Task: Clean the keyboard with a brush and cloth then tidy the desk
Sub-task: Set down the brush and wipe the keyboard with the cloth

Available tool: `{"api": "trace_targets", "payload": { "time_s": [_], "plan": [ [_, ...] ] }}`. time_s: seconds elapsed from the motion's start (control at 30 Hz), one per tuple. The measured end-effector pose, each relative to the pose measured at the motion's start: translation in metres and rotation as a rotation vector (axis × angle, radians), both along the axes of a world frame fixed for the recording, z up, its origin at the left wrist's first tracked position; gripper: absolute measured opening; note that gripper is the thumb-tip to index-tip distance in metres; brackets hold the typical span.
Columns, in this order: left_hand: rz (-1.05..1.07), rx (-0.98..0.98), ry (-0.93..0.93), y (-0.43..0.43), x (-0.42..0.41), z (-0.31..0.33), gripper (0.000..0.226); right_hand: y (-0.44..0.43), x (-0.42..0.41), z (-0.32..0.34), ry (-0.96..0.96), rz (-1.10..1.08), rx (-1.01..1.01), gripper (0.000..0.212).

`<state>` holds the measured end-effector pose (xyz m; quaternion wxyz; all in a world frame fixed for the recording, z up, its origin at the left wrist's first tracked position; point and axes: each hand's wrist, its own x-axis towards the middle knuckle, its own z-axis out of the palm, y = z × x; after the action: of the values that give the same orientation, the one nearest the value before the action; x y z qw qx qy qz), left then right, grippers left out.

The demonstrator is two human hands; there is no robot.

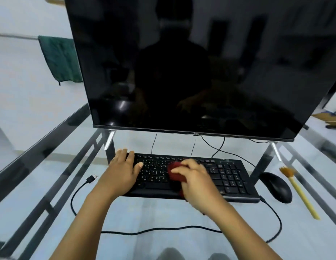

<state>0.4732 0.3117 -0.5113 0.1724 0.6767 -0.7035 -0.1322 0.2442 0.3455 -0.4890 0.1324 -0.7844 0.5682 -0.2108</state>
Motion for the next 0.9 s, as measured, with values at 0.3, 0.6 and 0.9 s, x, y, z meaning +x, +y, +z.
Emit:
{"api": "trace_targets", "payload": {
  "time_s": [0.3,0.6,0.9],
  "plan": [
    [-0.040,-0.023,0.030,-0.005,-0.015,-0.004,0.063,-0.050,-0.012,-0.006,-0.068,-0.235,-0.055,0.045],
    [-0.089,-0.012,0.099,-0.005,-0.005,-0.002,0.075,-0.064,-0.006,-0.001,0.051,-0.139,-0.100,0.048],
    [-0.246,0.267,0.245,-0.002,0.017,0.007,0.151,-0.052,0.009,0.002,0.104,0.082,-0.084,0.049]
  ]
}}
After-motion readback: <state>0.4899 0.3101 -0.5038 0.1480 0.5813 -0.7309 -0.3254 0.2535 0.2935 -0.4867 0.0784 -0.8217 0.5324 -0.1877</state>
